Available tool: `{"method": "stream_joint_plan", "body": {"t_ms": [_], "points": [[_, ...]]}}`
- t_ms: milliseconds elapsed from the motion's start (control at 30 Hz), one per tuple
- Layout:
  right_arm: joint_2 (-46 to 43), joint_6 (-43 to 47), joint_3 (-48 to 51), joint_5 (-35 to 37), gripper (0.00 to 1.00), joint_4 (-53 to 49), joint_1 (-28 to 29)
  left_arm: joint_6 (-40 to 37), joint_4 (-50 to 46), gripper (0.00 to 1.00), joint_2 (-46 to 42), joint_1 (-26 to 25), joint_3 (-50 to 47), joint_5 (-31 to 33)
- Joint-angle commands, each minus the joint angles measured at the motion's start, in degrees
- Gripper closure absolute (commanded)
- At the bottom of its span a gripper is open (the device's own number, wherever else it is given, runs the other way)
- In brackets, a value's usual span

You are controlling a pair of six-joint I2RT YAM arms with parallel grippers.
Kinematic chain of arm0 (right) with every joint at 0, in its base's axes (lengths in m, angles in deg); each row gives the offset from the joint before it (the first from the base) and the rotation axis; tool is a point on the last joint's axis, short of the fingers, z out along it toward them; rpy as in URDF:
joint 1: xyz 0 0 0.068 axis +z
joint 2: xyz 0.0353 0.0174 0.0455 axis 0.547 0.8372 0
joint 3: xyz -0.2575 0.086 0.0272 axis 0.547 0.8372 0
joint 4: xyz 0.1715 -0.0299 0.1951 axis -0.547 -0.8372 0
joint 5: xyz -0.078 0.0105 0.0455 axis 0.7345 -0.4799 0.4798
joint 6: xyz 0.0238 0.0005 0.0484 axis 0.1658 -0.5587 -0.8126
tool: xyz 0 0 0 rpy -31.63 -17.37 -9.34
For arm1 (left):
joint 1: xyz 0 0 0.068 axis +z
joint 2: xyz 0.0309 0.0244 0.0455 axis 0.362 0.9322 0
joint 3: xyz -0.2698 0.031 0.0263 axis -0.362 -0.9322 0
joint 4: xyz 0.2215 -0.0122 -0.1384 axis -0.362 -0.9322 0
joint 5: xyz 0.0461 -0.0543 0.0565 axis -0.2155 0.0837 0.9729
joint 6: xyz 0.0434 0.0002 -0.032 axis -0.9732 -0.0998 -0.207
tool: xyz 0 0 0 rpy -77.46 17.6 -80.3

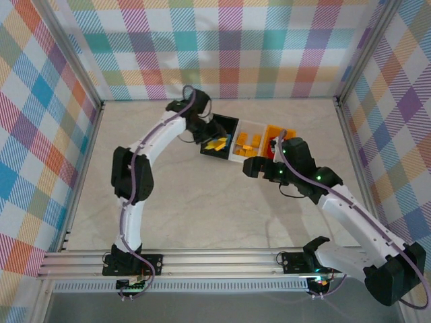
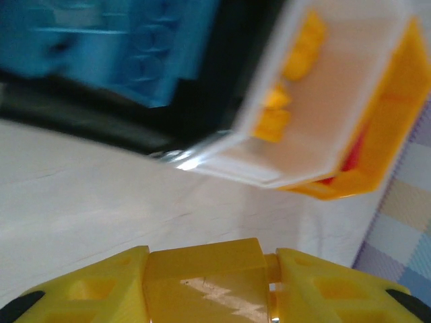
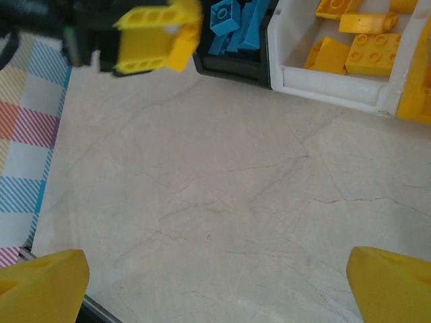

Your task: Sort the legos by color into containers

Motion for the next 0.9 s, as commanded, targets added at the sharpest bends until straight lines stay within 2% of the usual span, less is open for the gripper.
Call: {"method": "stream_joint_plan", "body": {"t_ms": [0,200,333,633,700,867], "points": [[-2.14,-0.17,1.2,0.4,0.02,-1.27,-0.27,5.41,2.5,0.54,6.01,-2.18,7.02,-0.48],[-6.17,-1.21,2.93,1.26,0.02,-2.23,-0.27,7.04,-0.28,0.53,16.26,-4.23,23.19,2.89],[-7.81,-1.33,3.31,1.72,0.02,-3.06,-0.28,8.45,-0.25,0.49,19.8,-4.59,27.9,4.17],[-8.34,-0.9,3.4,2.32,0.01,-2.55,-0.26,7.86,-0.56,0.14,20.19,-4.64,30.43,3.07],[-7.64,-0.54,3.1,2.09,0.01,-1.93,-0.27,7.0,-1.12,0.0,19.01,-4.67,30.6,2.75],[-5.34,0.45,2.09,0.82,0.0,0.08,-0.28,1.86,-5.52,0.0,14.12,-4.51,30.46,4.23]]}}
